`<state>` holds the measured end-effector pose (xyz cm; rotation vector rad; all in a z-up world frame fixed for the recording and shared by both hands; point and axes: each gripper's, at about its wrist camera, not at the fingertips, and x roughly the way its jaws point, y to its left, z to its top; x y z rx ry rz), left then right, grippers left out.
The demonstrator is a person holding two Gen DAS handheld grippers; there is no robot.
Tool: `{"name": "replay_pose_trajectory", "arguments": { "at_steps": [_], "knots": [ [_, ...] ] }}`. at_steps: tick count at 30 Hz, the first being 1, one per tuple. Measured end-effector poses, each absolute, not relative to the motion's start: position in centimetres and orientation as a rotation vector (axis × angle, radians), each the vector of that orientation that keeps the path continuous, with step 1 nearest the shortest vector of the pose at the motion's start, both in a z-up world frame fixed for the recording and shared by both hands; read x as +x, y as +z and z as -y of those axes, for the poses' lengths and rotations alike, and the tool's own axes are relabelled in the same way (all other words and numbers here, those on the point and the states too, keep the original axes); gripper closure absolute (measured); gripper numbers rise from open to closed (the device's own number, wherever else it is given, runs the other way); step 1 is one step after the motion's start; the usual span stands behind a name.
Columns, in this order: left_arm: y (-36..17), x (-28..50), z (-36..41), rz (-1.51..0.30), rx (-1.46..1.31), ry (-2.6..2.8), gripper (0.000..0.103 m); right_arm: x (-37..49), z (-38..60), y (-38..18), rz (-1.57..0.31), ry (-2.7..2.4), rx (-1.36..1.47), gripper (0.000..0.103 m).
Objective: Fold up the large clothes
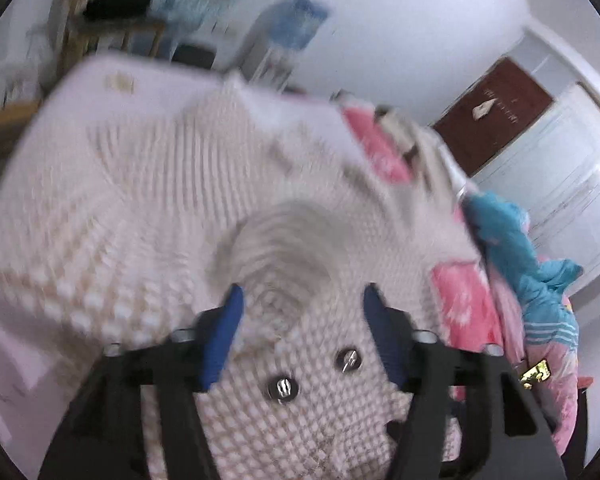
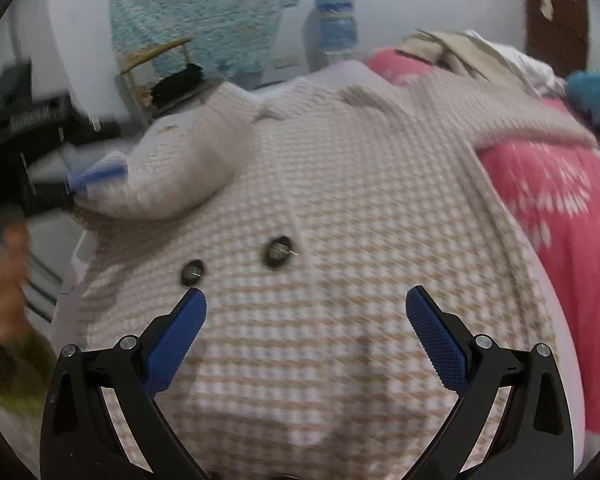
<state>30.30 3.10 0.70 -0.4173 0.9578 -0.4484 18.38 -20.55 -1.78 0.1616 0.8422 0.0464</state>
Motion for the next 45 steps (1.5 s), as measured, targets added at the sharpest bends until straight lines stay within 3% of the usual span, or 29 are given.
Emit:
{"name": "replay_pose_trajectory", "arguments": {
  "at_steps": [4, 10, 16, 30, 37, 45],
  "knots": [
    [-1.5, 29.6, -1.5, -0.967, -0.348, -0.402, 0.021, 18.7, 21.8, -3.6, -0.916, 0.027, 0.129, 0.007],
    [-2.8, 27.1, -1.5, -0.955, -0.239, -0.360, 0.008, 18.9, 22.2, -5.8, -0.977, 0.022, 0.081, 0.007],
    [-3.5, 26.1, -1.3, -0.924, -0.183, -0.346, 0.006, 19.0, 22.4, -6.4, -0.985, 0.032, 0.067, 0.007],
    [-0.4, 23.7, -7.4, -0.798, -0.403, -0.416, 0.005, 18.4, 22.9, -6.0, -0.990, 0.119, 0.057, 0.007],
    [-0.1, 22.9, -12.2, -0.755, -0.518, -0.370, 0.005, 19.3, 24.5, -2.1, -0.940, 0.145, 0.127, 0.007],
    [-1.6, 23.3, -12.5, -0.802, -0.334, -0.169, 0.005, 24.3, 25.8, 0.6, -0.930, 0.361, 0.342, 0.009]
  ]
}}
